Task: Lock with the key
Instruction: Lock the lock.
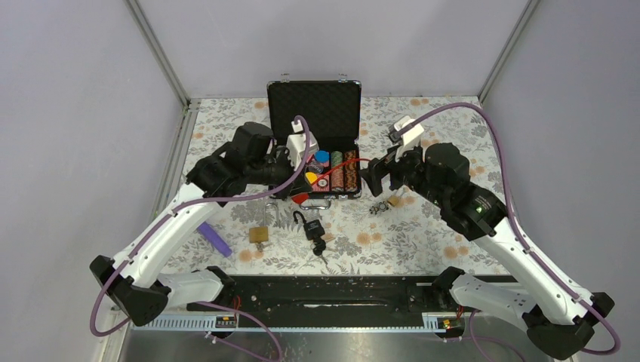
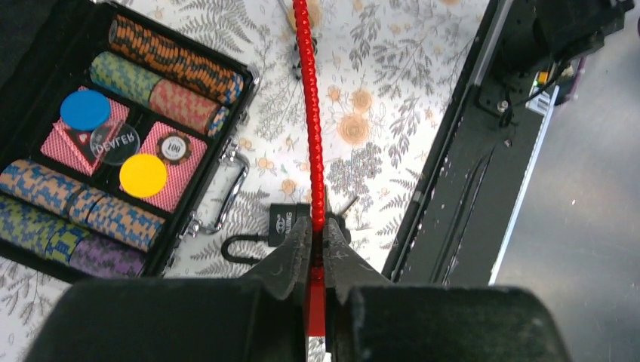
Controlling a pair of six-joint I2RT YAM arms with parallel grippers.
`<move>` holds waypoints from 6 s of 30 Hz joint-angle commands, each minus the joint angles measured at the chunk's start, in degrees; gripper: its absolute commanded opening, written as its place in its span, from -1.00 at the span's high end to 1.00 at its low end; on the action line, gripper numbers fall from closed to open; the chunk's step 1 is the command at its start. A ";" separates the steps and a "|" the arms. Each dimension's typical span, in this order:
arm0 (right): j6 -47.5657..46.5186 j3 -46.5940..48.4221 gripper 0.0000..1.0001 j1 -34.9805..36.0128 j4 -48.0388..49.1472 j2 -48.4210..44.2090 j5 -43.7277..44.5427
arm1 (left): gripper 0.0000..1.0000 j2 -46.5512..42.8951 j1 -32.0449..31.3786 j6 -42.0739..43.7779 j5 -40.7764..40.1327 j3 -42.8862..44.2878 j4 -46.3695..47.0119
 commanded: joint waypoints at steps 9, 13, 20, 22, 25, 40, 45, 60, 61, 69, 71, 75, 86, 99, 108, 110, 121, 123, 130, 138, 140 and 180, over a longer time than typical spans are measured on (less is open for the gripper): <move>-23.57 7.70 -0.94 -1.12 -13.68 6.59 -18.37 | 1.00 -2.47 1.05 11.19 4.14 8.67 -12.72; -23.95 8.42 -0.81 -1.46 -14.49 7.95 -19.70 | 1.00 -3.03 1.05 11.56 4.71 9.31 -13.54; -22.68 11.28 -0.46 -1.60 -19.98 11.96 -21.14 | 1.00 -3.97 1.08 13.47 6.61 10.47 -16.15; -22.18 11.04 -0.27 -1.67 -19.95 12.21 -21.22 | 1.00 -4.15 1.09 13.78 6.73 10.61 -16.63; -22.03 10.64 -0.13 -1.71 -20.18 12.47 -21.22 | 1.00 -4.49 1.04 13.95 7.22 10.83 -16.62; -12.20 12.48 1.00 -1.69 -17.93 12.28 -21.82 | 1.00 -6.25 1.22 6.20 6.92 7.94 -7.87; 7.09 9.03 1.00 -1.73 -2.76 11.28 -24.75 | 1.00 -10.64 1.23 -7.87 5.26 -3.14 10.44; 26.64 4.97 1.00 -1.43 14.02 4.30 -19.65 | 0.08 -13.19 1.40 -16.84 3.38 -13.76 23.75; 25.63 6.13 1.00 -1.48 12.44 4.21 -20.03 | -0.15 -12.97 1.40 -16.30 3.22 -13.58 23.31; 20.95 8.21 1.00 -1.47 6.90 3.16 -20.25 | -0.68 -12.82 2.26 -13.69 1.67 -12.47 22.21; 20.16 8.51 1.00 -1.49 6.91 2.79 -21.65 | -0.71 -12.35 2.51 -13.42 2.62 -12.31 22.09; 17.19 8.97 1.00 -1.44 6.73 2.10 -25.49 | -0.71 -10.90 4.17 -14.51 6.45 -11.96 22.83; 15.76 10.19 1.00 -1.42 5.30 1.51 -27.33 | 0.50 -10.81 6.88 -14.65 18.89 -12.46 26.13; 19.05 9.87 1.00 -1.47 7.32 2.44 -30.47 | -0.23 -11.12 7.18 -17.01 21.21 -14.23 32.16; 19.07 10.34 1.00 -1.47 7.51 1.97 -30.95 | -0.13 -12.32 9.29 -7.39 30.75 -12.52 22.46; 19.07 10.63 1.00 -1.50 7.53 2.04 -31.15 | -0.16 -12.35 10.14 -4.08 32.98 -11.79 19.15; 19.11 10.86 1.00 -1.42 7.52 2.67 -32.92 | 0.26 -10.89 11.85 -7.52 37.28 -11.60 22.80; 19.17 10.83 1.00 -1.47 7.56 2.78 -32.94 | 0.41 -10.98 11.99 -7.91 37.29 -11.67 23.37; 19.55 9.59 1.00 -1.45 9.24 3.07 -33.29 | 1.00 -11.54 12.26 -14.67 35.36 -13.62 30.99; 25.31 2.64 1.00 4.75 27.07 6.79 -28.64 | 1.00 -14.62 9.61 -22.23 32.93 -22.08 47.49; 25.34 1.82 1.00 6.87 30.23 8.07 -27.17 | 1.00 -15.51 8.49 -16.84 31.71 -21.72 43.37; 16.76 -1.02 1.00 15.81 27.48 13.20 -16.76 | 1.00 -16.80 8.24 -16.43 23.74 -20.66 48.37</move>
